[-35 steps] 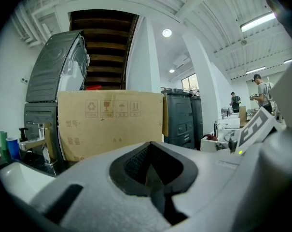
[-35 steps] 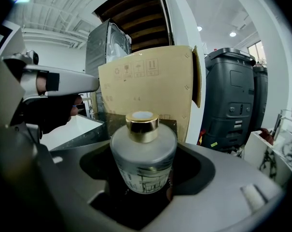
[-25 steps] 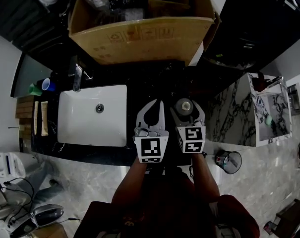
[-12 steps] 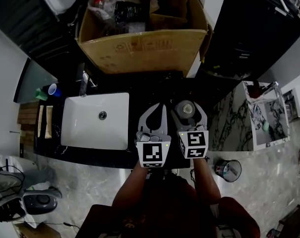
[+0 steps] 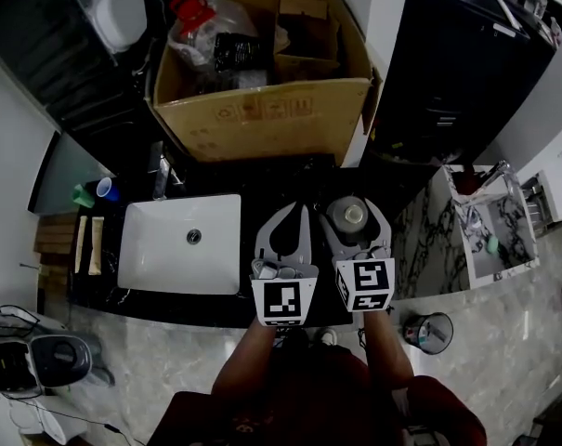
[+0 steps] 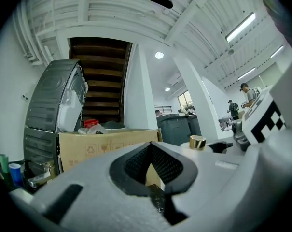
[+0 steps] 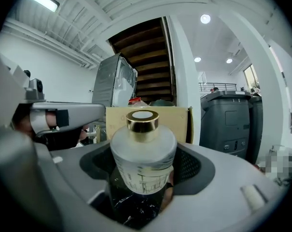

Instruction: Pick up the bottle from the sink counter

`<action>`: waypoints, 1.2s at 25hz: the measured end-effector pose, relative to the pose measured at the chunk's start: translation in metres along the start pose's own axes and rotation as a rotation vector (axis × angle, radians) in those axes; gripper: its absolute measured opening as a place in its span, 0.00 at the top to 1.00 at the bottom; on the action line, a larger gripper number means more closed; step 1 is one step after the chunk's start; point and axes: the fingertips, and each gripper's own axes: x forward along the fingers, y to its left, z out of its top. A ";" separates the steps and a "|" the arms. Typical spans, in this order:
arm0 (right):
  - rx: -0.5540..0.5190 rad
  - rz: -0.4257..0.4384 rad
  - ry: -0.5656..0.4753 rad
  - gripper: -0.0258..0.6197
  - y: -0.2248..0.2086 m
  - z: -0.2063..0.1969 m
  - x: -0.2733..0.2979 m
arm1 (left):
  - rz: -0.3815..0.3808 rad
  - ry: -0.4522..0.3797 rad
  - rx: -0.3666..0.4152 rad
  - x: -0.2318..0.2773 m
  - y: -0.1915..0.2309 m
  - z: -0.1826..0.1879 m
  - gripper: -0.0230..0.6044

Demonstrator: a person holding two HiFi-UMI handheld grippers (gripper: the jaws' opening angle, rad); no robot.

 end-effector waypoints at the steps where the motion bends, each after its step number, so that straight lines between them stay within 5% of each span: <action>1: -0.004 -0.003 -0.009 0.44 -0.001 0.005 -0.003 | 0.001 -0.011 -0.002 0.000 -0.001 0.005 0.96; 18: -0.086 -0.053 -0.203 0.44 -0.007 0.091 -0.036 | 0.010 -0.181 0.039 -0.002 0.005 0.074 0.96; 23: -0.119 -0.061 -0.289 0.44 -0.003 0.114 -0.049 | -0.033 -0.173 0.217 -0.011 0.001 0.088 0.96; 28: -0.138 -0.069 -0.337 0.44 0.000 0.127 -0.054 | 0.014 -0.228 0.023 -0.018 0.004 0.093 0.96; 30: -0.154 -0.086 -0.368 0.44 0.000 0.130 -0.056 | 0.012 -0.227 0.049 -0.020 0.005 0.093 0.96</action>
